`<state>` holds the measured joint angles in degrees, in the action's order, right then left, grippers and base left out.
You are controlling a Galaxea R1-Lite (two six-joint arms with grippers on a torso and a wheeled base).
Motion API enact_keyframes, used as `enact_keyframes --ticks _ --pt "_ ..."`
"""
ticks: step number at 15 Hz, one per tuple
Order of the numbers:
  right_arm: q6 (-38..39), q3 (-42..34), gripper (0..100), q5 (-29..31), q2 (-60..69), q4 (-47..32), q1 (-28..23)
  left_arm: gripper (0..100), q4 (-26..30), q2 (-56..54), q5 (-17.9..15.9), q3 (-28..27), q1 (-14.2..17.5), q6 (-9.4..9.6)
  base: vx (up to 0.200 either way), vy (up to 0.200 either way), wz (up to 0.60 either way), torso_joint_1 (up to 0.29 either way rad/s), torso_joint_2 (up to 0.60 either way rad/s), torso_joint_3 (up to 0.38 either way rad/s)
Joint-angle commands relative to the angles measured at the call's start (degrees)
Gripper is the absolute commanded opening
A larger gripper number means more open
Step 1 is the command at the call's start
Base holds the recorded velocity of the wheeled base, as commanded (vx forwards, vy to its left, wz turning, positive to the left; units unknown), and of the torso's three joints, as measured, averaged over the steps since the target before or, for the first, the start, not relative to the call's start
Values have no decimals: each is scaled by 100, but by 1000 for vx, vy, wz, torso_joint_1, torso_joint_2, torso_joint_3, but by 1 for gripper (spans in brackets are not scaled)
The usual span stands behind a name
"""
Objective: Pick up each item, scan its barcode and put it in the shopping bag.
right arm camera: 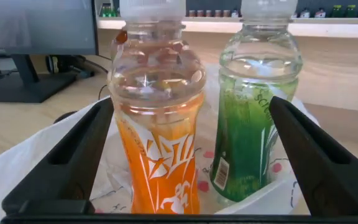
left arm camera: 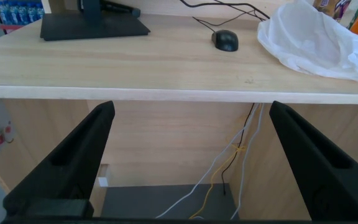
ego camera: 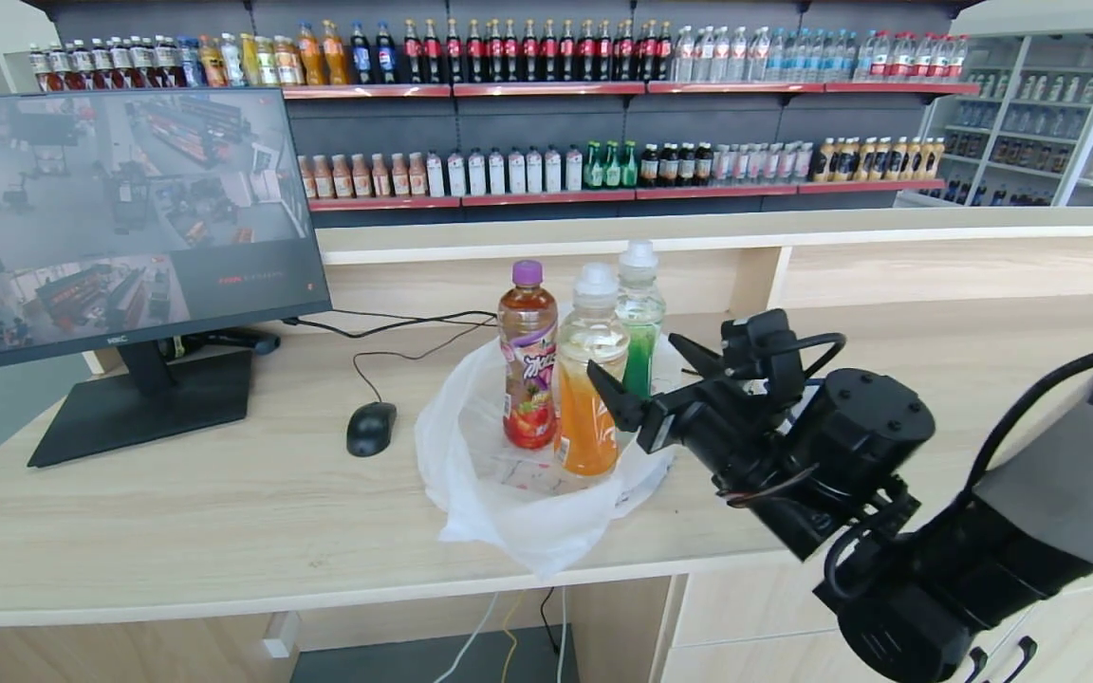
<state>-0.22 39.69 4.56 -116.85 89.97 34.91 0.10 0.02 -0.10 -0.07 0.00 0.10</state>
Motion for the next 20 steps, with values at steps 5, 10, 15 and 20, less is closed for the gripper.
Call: enact_keyframes --ticks 5,10,15,20 --pt "-233 -2062 100 1 2456 3 -125 100 -1 -2 1 -1 0 -1 0 0 0 0 0 0" --pt "-294 -3609 100 1 3880 3 -398 100 -1 -2 1 -1 0 -1 0 0 0 0 0 0" --pt "-294 -3969 100 19 4952 -436 -679 100 -1 -2 1 -1 0 -1 0 0 0 0 0 0" --pt "-391 -3943 100 -52 6798 -3424 -591 100 -1 -2 1 7 0 -1 0 0 0 0 0 0"
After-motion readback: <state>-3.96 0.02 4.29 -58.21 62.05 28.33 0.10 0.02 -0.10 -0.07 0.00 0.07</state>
